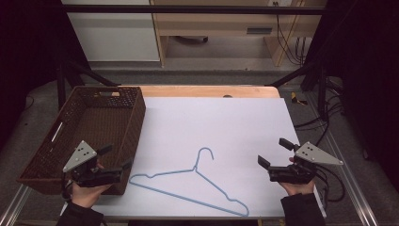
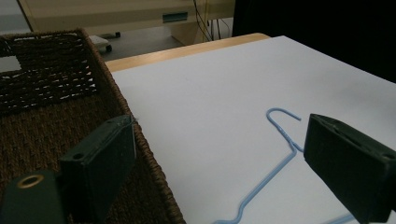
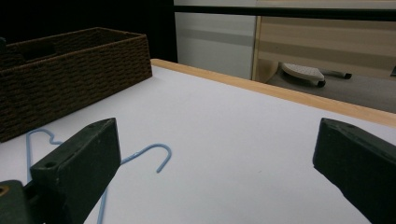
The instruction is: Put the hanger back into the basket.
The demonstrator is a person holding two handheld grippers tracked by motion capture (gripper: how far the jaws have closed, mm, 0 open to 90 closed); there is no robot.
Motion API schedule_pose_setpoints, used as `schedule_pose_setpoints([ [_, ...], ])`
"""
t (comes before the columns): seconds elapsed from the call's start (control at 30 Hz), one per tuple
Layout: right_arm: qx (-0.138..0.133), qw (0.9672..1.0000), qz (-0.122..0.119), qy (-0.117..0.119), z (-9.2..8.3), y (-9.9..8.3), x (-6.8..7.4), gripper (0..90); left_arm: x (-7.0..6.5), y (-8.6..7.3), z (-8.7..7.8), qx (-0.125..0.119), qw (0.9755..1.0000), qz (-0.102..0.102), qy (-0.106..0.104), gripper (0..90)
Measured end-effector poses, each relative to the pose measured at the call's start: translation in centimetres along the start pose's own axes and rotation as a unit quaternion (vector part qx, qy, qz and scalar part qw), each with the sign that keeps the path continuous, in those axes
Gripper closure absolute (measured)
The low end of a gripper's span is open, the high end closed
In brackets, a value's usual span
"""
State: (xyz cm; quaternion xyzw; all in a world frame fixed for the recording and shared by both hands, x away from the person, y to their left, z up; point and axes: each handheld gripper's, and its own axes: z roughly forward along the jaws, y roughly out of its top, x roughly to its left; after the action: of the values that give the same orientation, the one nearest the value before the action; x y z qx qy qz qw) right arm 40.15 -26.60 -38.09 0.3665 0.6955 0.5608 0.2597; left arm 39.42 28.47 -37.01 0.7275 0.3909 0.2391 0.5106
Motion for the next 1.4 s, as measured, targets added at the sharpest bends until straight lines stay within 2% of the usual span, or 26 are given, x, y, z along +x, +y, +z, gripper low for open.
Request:
schedule_pose_setpoints([
  [0.17,-0.002,1.0,0.005,0.002,0.0,0.1,0.1,1.8,-0.2,0.2,-0.3,-0.006,1.0,0.004,-0.002,9.0],
  [0.27,0.003,1.0,-0.001,0.007,0.2,0.1,0.1,2.3,-0.4,0.4,-0.3,-0.006,1.0,0.007,-0.004,9.2],
  [0.43,0.028,0.9994,-0.01,0.016,1.0,0.2,0.8,3.6,-1.0,0.5,0.0,-0.002,0.9999,0.014,-0.009,9.4],
  [0.63,0.068,0.9962,-0.027,0.048,3.0,0.4,2.7,6.6,-1.7,0.5,0.6,0.006,0.9996,0.022,-0.017,9.7],
  [0.73,0.099,0.9925,-0.04,0.06,4.3,0.2,4.0,8.9,-2.0,0.5,0.8,0.007,0.9995,0.022,-0.02,9.8],
  [0.87,0.126,0.9878,-0.042,0.082,6.0,-0.1,5.4,11.0,-2.2,0.5,0.9,0.009,0.9993,0.027,-0.024,10.1],
  [0.93,0.138,0.9856,-0.049,0.085,6.7,-0.3,6.1,12.4,-2.4,0.5,1.0,0.01,0.9992,0.029,-0.026,10.1],
  [1.03,0.162,0.9805,-0.06,0.094,8.0,-0.7,7.3,15.7,-2.6,0.4,1.2,0.013,0.999,0.031,-0.029,10.3],
  [1.2,0.204,0.9703,-0.06,0.115,9.8,-1.8,8.6,20.7,-2.9,0.3,1.6,0.02,0.9987,0.034,-0.033,10.5],
  [1.4,0.259,0.9557,-0.075,0.119,11.7,-3.3,9.9,28.2,-3.2,0.1,2.0,0.026,0.9984,0.036,-0.036,10.5],
])
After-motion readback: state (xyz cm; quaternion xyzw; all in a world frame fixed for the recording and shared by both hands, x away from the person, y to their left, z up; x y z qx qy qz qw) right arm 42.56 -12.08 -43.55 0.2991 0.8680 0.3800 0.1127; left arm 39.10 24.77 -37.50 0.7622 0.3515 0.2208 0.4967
